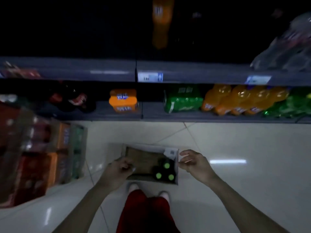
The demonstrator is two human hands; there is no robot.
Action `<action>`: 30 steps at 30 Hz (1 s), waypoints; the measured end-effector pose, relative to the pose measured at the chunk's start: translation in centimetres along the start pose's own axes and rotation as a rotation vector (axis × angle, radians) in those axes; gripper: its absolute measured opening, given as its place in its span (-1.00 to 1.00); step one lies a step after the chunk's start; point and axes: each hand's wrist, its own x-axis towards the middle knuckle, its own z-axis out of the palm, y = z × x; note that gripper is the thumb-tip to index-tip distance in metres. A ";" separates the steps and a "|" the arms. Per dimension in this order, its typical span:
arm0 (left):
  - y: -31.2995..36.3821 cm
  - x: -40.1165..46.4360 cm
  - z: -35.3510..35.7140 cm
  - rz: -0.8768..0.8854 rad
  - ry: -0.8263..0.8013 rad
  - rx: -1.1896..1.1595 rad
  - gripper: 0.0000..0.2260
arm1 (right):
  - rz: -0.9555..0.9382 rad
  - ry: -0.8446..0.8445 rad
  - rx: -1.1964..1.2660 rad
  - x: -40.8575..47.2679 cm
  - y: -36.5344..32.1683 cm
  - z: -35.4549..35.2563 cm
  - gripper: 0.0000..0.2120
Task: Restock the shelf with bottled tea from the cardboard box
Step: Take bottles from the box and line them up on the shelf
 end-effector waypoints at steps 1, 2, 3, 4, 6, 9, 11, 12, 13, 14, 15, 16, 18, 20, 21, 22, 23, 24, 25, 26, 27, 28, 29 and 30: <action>-1.9 1.5 1.3 -0.025 0.003 -0.001 -0.81 | 0.027 -0.004 -0.007 1.3 2.2 1.4 -0.77; -3.7 3.0 2.6 -0.042 0.004 0.023 -0.80 | 0.052 -0.010 -0.008 2.6 4.3 2.9 -0.76; -5.5 4.5 3.7 -0.049 0.001 0.050 -0.77 | 0.074 -0.012 -0.002 3.9 6.4 4.3 -0.76; -7.2 6.1 4.7 -0.060 -0.001 0.075 -0.73 | 0.090 -0.010 0.006 5.3 8.4 5.7 -0.75; -10.4 9.2 6.4 -0.069 0.007 0.121 -0.65 | 0.123 -0.006 0.000 8.0 12.1 8.4 -0.71; -14.5 12.6 8.3 -0.066 0.042 0.173 -0.63 | 0.165 0.023 0.020 11.5 16.6 11.7 -0.62; -17.3 14.4 9.1 -0.047 0.071 0.207 -0.58 | 0.182 0.056 0.040 13.5 18.6 13.5 -0.59; -18.6 15.2 9.5 -0.042 0.071 0.224 -0.54 | 0.171 0.071 0.047 14.5 19.5 14.3 -0.58; -20.1 16.1 9.9 -0.029 0.061 0.236 -0.50 | 0.149 0.084 0.031 15.4 20.3 14.9 -0.57; -21.5 16.8 10.4 -0.030 0.042 0.256 -0.46 | 0.115 0.102 -0.011 16.4 21.1 15.5 -0.56; -22.6 17.5 10.8 -0.038 0.027 0.270 -0.43 | 0.079 0.118 -0.065 17.3 21.9 15.9 -0.54; -23.3 18.0 11.3 -0.052 0.023 0.292 -0.41 | 0.048 0.126 -0.117 18.1 22.4 16.2 -0.51; -24.2 18.8 12.2 -0.051 0.035 0.325 -0.40 | 0.030 0.122 -0.184 19.4 23.1 16.7 -0.45; -24.7 19.5 13.1 -0.036 0.039 0.346 -0.40 | 0.044 0.108 -0.248 20.6 23.7 17.0 -0.41; -25.0 19.9 13.4 -0.028 0.037 0.365 -0.40 | 0.047 0.099 -0.282 21.0 24.0 17.2 -0.40; -25.2 20.3 13.6 -0.026 0.036 0.397 -0.39 | 0.041 0.093 -0.312 21.4 24.3 17.4 -0.39; -25.6 20.7 13.7 -0.022 0.044 0.425 -0.38 | 0.032 0.093 -0.333 21.8 24.5 17.5 -0.38; -25.9 21.1 13.8 -0.031 0.048 0.452 -0.35 | 0.021 0.095 -0.343 22.1 24.8 17.6 -0.36; -26.2 21.5 13.9 -0.038 0.051 0.470 -0.32 | 0.008 0.095 -0.343 22.4 25.0 17.6 -0.33; -26.5 21.9 13.9 -0.044 0.045 0.487 -0.29 | -0.003 0.092 -0.327 22.8 25.2 17.6 -0.30; -26.8 22.3 13.9 -0.043 0.035 0.509 -0.27 | -0.011 0.085 -0.295 23.1 25.4 17.7 -0.28; -26.9 22.7 13.9 -0.043 0.011 0.541 -0.26 | -0.016 0.077 -0.259 23.4 25.5 17.7 -0.26; -26.9 23.1 13.9 -0.040 -0.010 0.576 -0.27 | -0.018 0.068 -0.228 23.6 25.7 17.7 -0.24; -26.9 23.4 13.9 -0.040 -0.027 0.602 -0.27 | -0.022 0.059 -0.203 23.8 25.8 17.8 -0.25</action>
